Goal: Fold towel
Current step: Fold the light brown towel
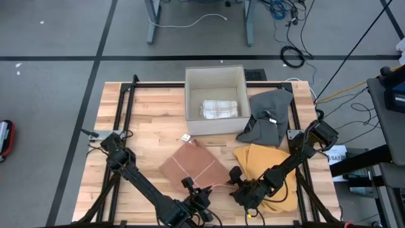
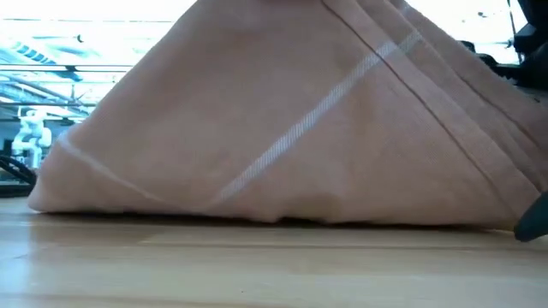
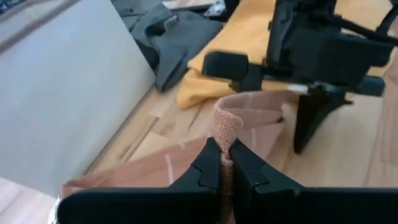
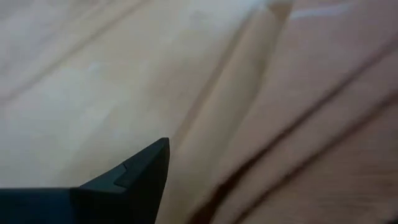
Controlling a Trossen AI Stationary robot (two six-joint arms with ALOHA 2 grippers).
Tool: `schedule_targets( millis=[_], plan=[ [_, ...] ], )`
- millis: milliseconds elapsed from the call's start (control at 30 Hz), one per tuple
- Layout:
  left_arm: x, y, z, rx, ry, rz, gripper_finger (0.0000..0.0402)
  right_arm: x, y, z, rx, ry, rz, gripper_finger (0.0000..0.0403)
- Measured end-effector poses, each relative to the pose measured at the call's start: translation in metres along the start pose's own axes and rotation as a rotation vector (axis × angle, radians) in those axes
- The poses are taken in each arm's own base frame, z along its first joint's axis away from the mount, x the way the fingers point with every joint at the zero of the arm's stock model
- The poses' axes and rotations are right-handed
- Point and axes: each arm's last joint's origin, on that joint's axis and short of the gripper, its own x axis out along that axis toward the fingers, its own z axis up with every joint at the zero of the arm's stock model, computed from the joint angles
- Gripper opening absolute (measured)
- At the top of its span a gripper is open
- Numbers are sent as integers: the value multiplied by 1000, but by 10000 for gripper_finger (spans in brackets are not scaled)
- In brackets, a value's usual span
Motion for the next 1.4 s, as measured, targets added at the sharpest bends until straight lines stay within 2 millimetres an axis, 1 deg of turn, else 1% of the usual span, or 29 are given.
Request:
schedule_targets(
  millis=[200,300,367,600,733,867,1033,1167,1300,1400],
  plan=[
    [-4,-3,-3,0,35,-39,12,-3,4,-2,-22,16,-46,249],
    [-8,-4,-5,2,35,-48,12,-3,4,-4,-19,36,-63,229],
    [-10,-5,-5,-8,35,-52,12,-3,4,-6,-24,55,-69,206],
    [-19,-9,-10,-12,50,-86,12,-4,4,-8,-34,77,-63,103],
    [-25,-11,-13,-23,69,-115,12,-4,4,-9,-73,89,-53,51],
    [-29,-14,-17,-43,114,-155,12,-9,0,-8,-86,95,47,9],
    [-27,-17,-35,-79,183,-179,12,-14,-12,-2,-59,65,225,9],
    [-22,-20,-51,-118,227,-197,12,-19,-27,2,-58,27,302,5],
    [-27,-24,-56,-137,219,-218,12,-24,-48,5,-57,1,331,3],
    [-30,-26,-58,-139,212,-228,12,-24,-64,7,-52,9,365,4]
  ],
)
